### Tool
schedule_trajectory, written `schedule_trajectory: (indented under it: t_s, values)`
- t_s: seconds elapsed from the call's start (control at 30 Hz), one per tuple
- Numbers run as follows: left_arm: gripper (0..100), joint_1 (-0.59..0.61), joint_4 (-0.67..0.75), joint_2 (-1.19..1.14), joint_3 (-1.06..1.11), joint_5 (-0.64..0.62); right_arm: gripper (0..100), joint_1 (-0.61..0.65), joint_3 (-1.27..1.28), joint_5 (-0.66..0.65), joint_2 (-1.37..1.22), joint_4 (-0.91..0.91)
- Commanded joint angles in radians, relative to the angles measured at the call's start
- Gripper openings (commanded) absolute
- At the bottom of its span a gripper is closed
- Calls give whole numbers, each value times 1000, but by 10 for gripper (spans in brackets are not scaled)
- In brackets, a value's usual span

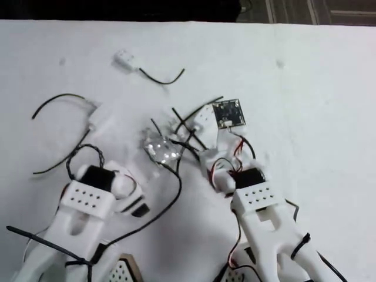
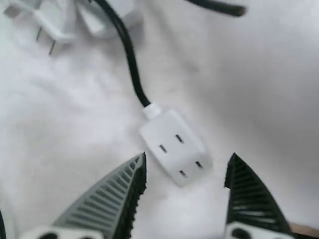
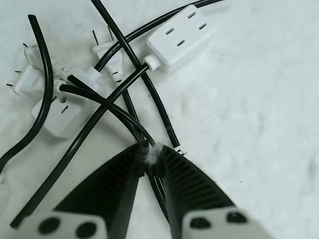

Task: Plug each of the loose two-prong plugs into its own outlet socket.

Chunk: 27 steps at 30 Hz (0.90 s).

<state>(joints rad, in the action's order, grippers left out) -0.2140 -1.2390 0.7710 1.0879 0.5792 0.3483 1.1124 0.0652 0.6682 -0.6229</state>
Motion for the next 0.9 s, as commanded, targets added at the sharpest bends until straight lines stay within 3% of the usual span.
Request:
schedule_trajectory:
  t_s: [0.0,0.2,0.37,0.53,0.87]
  values:
    - [277,79,0,8,-37,-20,23,-10,-9,6,7,13]
    - [279,122,17,7,-3,-143,23,-10,-9,6,7,13]
    - [279,79,158,7,120,-192,23,-12,-9,6,7,13]
    - [274,15,183,7,161,-239,23,-15,-9,6,7,13]
    - [65,42,190,7,190,-60,22,-15,-9,6,7,13]
